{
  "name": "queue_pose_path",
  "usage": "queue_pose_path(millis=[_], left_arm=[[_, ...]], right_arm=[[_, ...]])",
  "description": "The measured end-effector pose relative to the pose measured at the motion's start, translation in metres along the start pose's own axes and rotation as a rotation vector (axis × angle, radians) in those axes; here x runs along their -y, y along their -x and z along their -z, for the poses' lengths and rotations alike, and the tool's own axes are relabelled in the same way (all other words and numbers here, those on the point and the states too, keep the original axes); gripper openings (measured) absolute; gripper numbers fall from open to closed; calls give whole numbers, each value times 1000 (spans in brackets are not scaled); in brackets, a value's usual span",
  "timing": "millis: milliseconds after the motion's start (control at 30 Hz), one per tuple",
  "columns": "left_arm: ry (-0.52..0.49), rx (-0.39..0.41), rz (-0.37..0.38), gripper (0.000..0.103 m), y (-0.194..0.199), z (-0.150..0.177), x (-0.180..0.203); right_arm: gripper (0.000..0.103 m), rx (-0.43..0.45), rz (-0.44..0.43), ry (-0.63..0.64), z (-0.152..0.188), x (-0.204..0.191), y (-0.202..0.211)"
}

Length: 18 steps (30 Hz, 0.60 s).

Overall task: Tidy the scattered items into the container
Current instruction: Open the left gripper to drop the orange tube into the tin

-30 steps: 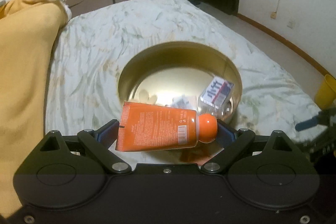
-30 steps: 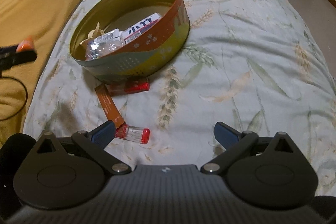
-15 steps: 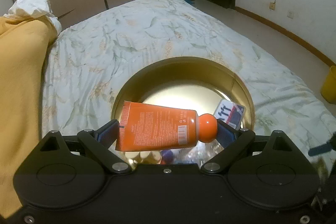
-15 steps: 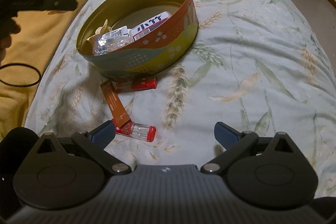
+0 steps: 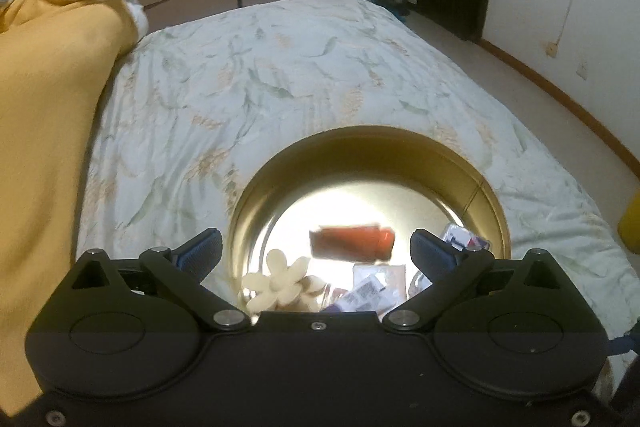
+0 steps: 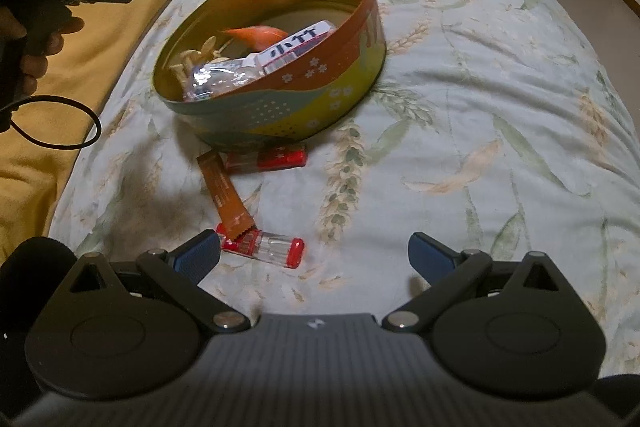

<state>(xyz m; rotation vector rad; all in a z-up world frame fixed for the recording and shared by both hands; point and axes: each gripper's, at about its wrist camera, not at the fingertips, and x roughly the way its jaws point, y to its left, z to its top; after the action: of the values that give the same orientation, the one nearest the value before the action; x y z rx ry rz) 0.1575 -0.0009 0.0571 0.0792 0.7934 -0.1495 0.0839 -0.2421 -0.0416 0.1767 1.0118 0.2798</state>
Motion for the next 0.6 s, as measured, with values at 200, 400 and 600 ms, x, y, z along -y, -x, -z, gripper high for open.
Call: queue_pose_path(millis=[200, 400, 600], left_arm=[[15, -4, -9, 100, 20, 28, -16], [28, -26, 7, 100, 31, 58, -23], [37, -32, 1, 100, 47, 88, -26]], right_arm=[[103, -14, -34, 32, 1, -9, -4], [103, -31, -60, 79, 0, -19, -9], [102, -49, -90, 157, -5, -37, -17]])
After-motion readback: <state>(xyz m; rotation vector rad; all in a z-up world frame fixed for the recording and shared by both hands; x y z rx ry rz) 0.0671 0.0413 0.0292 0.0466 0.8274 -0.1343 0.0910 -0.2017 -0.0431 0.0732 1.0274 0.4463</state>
